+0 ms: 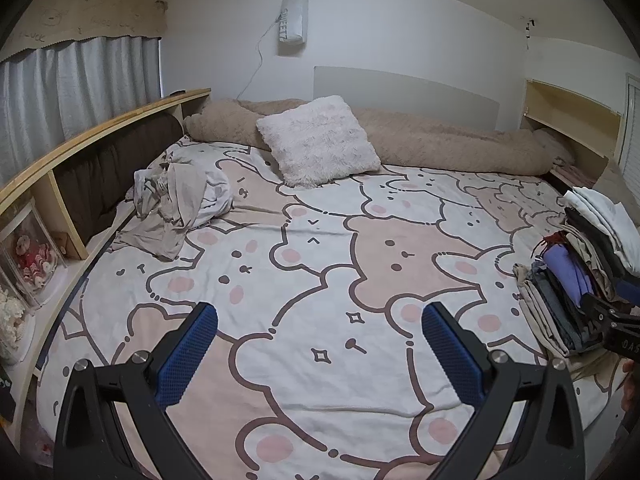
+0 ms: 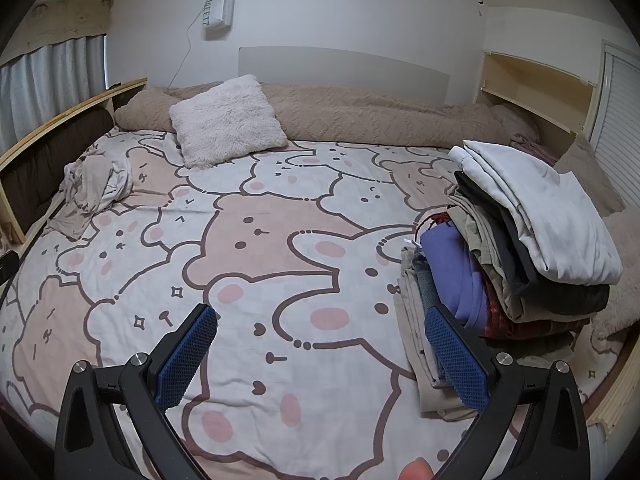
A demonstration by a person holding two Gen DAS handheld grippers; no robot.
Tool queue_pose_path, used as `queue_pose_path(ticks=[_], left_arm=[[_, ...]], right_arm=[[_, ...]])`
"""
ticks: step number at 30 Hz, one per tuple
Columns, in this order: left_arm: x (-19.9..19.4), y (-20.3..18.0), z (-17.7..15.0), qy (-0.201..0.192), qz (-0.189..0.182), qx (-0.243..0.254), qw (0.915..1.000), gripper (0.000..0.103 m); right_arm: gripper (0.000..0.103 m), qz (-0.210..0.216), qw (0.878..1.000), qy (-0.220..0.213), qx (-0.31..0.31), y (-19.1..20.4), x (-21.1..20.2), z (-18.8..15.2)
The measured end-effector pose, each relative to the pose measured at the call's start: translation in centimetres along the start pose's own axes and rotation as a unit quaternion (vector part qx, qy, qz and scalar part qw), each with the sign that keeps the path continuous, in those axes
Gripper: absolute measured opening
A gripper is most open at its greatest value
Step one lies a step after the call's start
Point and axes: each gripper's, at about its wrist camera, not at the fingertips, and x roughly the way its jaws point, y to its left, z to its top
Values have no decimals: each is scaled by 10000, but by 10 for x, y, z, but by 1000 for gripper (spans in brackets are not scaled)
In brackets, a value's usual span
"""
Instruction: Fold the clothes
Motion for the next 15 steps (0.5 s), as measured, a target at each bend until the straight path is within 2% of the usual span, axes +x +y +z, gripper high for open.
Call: queue_pose_path(ticks=[15], left_arm=[[2,-1,-1,34,-13,55,10000,103]], right_arm=[[103,2,10000,25,-44,0,0,1]])
